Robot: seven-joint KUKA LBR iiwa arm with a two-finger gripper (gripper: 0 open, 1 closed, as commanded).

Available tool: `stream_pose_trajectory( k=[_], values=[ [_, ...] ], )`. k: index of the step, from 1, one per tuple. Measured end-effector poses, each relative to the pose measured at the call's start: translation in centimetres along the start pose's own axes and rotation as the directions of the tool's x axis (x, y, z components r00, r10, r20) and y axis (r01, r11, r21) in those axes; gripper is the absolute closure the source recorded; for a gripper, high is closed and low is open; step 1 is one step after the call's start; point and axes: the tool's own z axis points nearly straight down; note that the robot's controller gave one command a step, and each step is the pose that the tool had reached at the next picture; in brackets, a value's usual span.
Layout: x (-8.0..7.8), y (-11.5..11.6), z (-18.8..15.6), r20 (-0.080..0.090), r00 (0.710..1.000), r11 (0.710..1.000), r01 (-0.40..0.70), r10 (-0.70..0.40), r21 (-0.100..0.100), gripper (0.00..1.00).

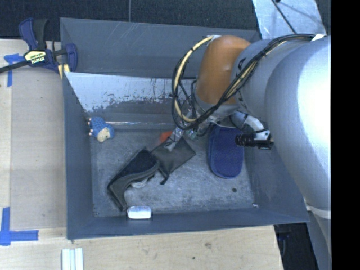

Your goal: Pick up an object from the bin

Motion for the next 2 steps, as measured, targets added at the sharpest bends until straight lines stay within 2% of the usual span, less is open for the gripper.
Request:
stream_pose_trajectory(
  k=[1, 2],
  values=[
    [-0.86, 0.37, 3.16, -0.004, 0.995, 0.995, -0.101, 0.101, 0.007, 0.00],
    [-0.88, 0.39, 3.05, -0.003, 0.995, 0.995, -0.097, 0.097, 0.007, 0.00]
  ],
)
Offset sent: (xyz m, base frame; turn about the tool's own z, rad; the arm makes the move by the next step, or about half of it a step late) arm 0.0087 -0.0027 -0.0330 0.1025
